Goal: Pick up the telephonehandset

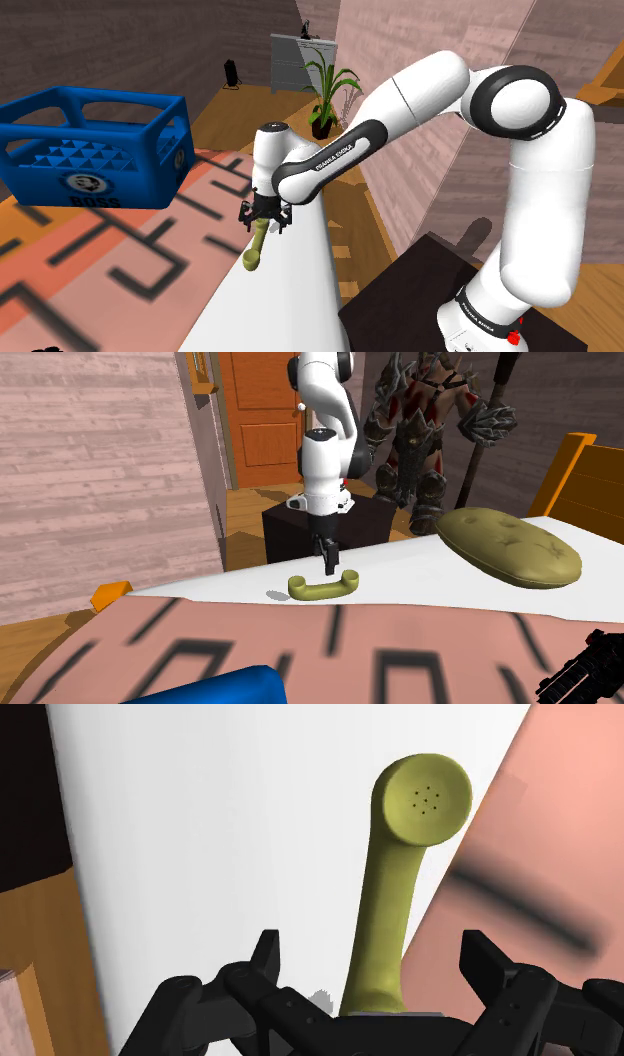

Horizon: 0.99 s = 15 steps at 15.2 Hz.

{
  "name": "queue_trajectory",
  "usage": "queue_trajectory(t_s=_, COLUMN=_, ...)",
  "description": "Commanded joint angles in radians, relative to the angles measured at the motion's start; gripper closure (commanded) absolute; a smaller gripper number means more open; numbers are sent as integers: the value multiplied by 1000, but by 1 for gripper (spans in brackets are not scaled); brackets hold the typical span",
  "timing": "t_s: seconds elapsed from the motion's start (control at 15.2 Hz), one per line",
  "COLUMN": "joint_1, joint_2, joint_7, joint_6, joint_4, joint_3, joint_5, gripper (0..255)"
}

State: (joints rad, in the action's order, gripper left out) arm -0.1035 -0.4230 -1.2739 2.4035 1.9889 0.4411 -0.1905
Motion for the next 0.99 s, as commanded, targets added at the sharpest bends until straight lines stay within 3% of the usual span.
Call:
queue_trajectory(t_s=0.0, joint_1=-37, joint_2=-81, joint_7=-55, joint_6=1, joint_4=-69, joint_3=-24, joint_5=-29, gripper=0)
queue_trajectory(t_s=0.07, joint_1=-54, joint_2=-120, joint_7=-76, joint_6=-3, joint_4=-108, joint_3=-36, joint_5=-39, gripper=0)
queue_trajectory(t_s=0.73, joint_1=-76, joint_2=-194, joint_7=-94, joint_6=66, joint_4=-112, joint_3=-66, joint_5=-72, gripper=0)
queue_trajectory(t_s=0.79, joint_1=-76, joint_2=-194, joint_7=-94, joint_6=65, joint_4=-113, joint_3=-65, joint_5=-72, gripper=255)
queue_trajectory(t_s=0.92, joint_1=-76, joint_2=-194, joint_7=-94, joint_6=65, joint_4=-112, joint_3=-66, joint_5=-72, gripper=255)
